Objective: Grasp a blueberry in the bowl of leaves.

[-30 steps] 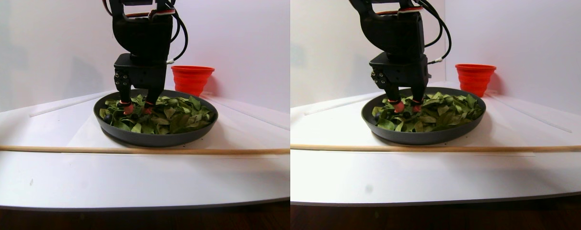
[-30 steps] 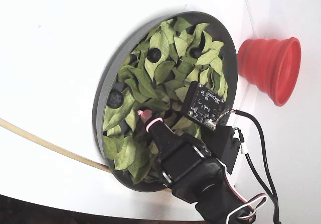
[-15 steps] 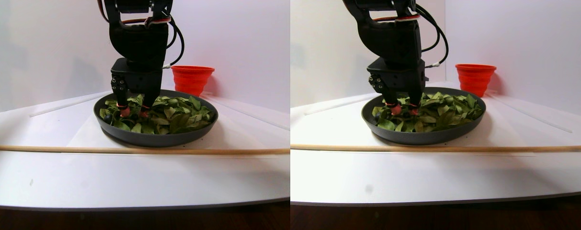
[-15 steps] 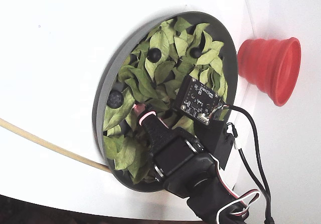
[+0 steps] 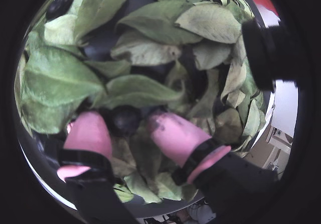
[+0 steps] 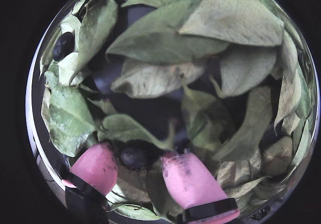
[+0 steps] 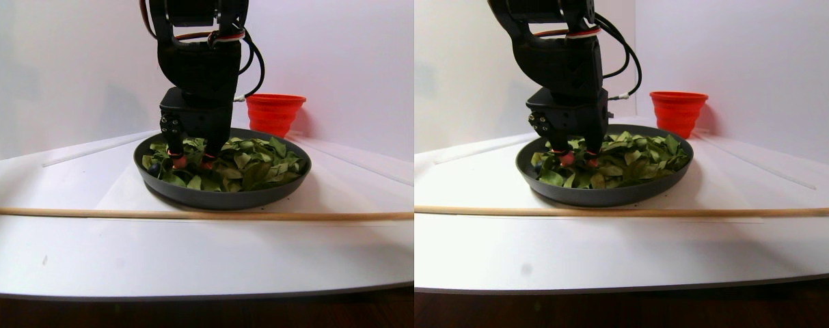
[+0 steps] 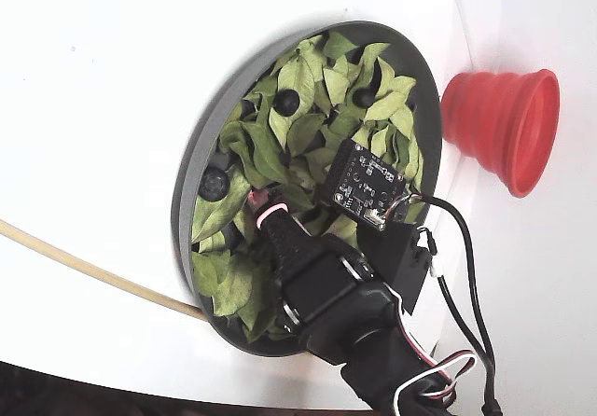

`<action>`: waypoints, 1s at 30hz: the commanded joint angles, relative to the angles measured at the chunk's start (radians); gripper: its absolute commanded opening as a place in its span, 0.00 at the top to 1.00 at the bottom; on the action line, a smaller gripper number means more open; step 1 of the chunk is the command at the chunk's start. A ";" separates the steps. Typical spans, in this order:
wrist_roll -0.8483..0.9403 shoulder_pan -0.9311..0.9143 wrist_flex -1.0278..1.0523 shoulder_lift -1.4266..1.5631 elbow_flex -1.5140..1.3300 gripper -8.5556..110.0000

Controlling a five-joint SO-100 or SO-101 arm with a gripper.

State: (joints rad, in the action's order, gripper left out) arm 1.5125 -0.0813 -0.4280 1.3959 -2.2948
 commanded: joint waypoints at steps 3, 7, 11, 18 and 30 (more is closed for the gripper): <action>0.009 -0.012 -0.028 -0.005 0.026 0.78; 0.012 -0.014 -0.031 -0.011 0.028 0.79; 0.018 -0.017 -0.031 -0.014 0.029 0.81; 0.035 -0.023 -0.046 -0.029 0.029 0.83; 0.060 -0.034 -0.048 -0.025 0.028 0.85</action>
State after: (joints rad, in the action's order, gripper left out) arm 1.5677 -0.0936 -0.4709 1.3622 -2.2841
